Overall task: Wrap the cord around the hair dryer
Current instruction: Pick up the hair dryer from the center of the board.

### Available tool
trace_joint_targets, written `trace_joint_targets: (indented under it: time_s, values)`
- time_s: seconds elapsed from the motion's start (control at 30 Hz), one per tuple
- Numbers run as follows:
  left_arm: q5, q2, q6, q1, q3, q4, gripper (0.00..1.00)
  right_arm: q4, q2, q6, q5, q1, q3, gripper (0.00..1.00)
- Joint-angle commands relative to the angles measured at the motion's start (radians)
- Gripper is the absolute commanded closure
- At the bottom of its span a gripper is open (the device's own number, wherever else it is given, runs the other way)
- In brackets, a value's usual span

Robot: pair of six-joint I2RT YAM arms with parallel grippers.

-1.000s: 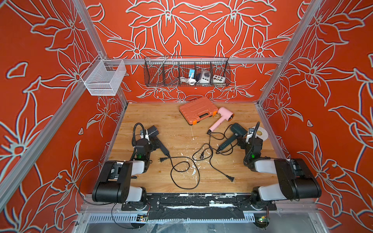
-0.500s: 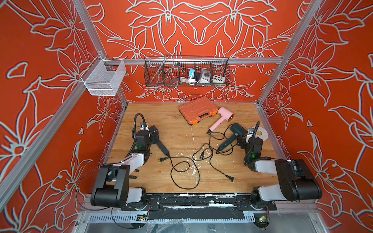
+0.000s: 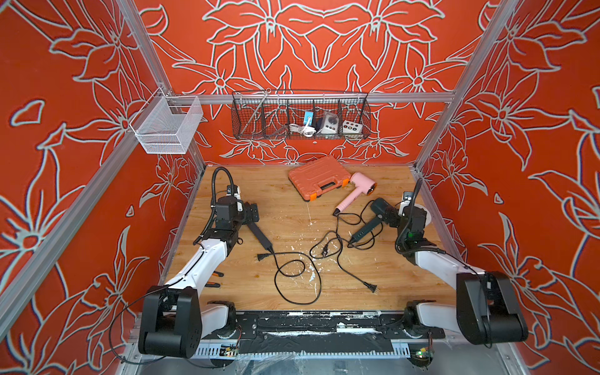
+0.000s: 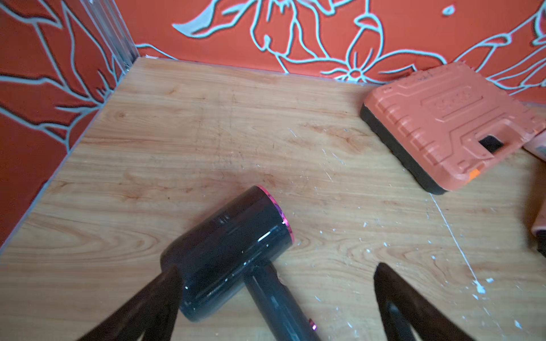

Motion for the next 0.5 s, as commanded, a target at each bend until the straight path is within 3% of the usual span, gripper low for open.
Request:
trace_joint_targets:
  time_s: [0.0,0.1,0.2,0.33,0.47]
  values:
    - [0.060,-0.040,-0.034,-0.015,0.054,-0.124,0.02,-0.288,-0.013,0.098,0.045,0.013,0.124,0.02]
    - [0.093,-0.054,-0.062,-0.026,0.079,-0.206,0.02,-0.558,0.007,0.179,0.028,0.025,0.288,0.02]
    - [0.136,-0.060,-0.085,-0.049,0.096,-0.285,0.02,-0.804,0.026,0.253,-0.078,0.031,0.417,0.02]
    - [0.149,-0.057,-0.109,-0.089,0.111,-0.362,0.02,-1.010,0.044,0.355,-0.177,0.069,0.506,0.02]
    - [0.158,-0.039,-0.120,-0.114,0.121,-0.399,0.02,-1.168,0.073,0.445,-0.182,0.122,0.564,0.02]
